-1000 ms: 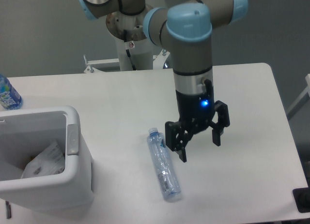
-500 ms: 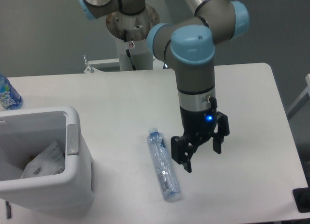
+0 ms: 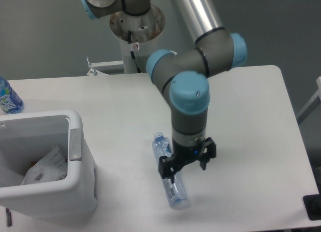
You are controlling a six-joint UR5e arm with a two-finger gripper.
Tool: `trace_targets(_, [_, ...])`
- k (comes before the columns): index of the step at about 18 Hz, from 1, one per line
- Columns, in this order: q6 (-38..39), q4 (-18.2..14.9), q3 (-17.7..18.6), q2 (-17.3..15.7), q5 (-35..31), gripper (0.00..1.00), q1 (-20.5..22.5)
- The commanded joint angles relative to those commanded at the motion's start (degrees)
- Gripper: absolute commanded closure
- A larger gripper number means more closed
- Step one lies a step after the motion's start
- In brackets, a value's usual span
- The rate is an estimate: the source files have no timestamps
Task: Place the trash in the trash can
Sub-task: 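Lower the gripper around the bottle's middle and close on it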
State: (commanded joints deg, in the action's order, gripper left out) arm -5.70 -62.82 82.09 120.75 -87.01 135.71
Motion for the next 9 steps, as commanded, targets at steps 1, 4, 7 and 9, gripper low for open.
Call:
trace_targets(1, [-1.93,-0.72,0.0,0.88,-0.44,0.0,-0.18])
trace_targets(4, [-6.95,-3.1,-0.26,2.21,-0.53,0.0,-0.35])
trace_targets(7, [-7.14,-3.02,0.35,3.0,-1.66,0.0,-0.62])
trace_targets(9, [-7.22,-2.93,0.27,3.61,-2.81,0.0,-0.71])
